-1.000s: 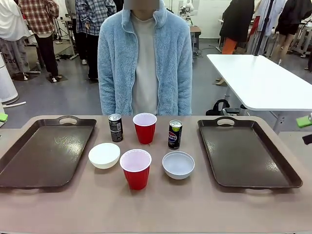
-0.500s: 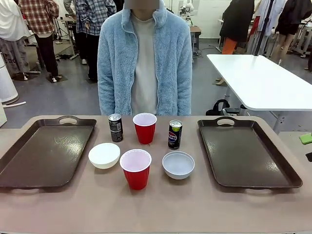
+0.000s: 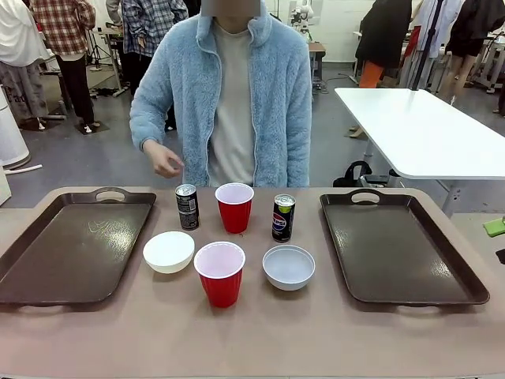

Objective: Prepare tableware on both trays.
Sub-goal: Pick up a Picnic Bowl from the table and place it on a Handle tray.

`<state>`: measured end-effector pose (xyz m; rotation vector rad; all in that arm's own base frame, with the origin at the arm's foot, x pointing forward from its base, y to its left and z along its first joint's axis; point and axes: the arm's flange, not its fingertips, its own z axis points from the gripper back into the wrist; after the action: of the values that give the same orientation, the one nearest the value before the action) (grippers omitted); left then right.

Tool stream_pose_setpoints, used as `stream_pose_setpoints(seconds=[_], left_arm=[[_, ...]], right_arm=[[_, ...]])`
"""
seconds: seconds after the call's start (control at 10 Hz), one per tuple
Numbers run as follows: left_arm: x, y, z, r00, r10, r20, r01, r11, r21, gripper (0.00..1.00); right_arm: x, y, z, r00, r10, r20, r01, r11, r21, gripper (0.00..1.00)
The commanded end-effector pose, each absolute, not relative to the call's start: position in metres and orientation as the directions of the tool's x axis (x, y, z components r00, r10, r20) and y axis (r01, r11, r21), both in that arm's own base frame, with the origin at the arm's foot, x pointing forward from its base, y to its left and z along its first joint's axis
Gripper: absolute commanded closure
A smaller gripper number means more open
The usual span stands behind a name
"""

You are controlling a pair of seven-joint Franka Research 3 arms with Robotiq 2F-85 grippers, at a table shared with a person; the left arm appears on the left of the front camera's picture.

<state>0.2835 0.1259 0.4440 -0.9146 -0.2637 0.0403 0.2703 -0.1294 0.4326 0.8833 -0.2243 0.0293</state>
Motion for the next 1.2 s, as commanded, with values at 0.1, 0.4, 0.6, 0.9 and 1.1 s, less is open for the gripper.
stream_pose_setpoints(seconds=[0.1, 0.4, 0.6, 0.9, 1.1], left_arm=[[0.285, 0.126, 0.444, 0.965, 0.149, 0.214, 0.081, 0.607, -0.791, 0.00], [0.285, 0.126, 0.444, 0.965, 0.149, 0.214, 0.081, 0.607, -0.791, 0.00], [0.285, 0.126, 0.444, 0.965, 0.149, 0.214, 0.081, 0.607, -0.791, 0.00], [0.285, 0.126, 0.444, 0.965, 0.149, 0.214, 0.081, 0.607, -0.791, 0.00], [0.285, 0.126, 0.444, 0.965, 0.149, 0.214, 0.081, 0.607, -0.791, 0.00]], right_arm=[[0.272, -0.130, 0.433, 0.972, -0.072, 0.222, -0.133, 0.610, 0.781, 0.00], [0.270, -0.130, 0.433, 0.976, -0.068, 0.206, -0.117, 0.636, 0.763, 0.00], [0.302, -0.104, 0.471, 0.993, -0.028, 0.118, -0.061, 0.728, 0.683, 0.00], [0.363, -0.010, 0.533, 0.991, 0.124, -0.054, -0.086, 0.885, 0.457, 0.00], [0.396, 0.063, 0.534, 0.979, 0.149, -0.142, -0.096, 0.940, 0.327, 0.00]])
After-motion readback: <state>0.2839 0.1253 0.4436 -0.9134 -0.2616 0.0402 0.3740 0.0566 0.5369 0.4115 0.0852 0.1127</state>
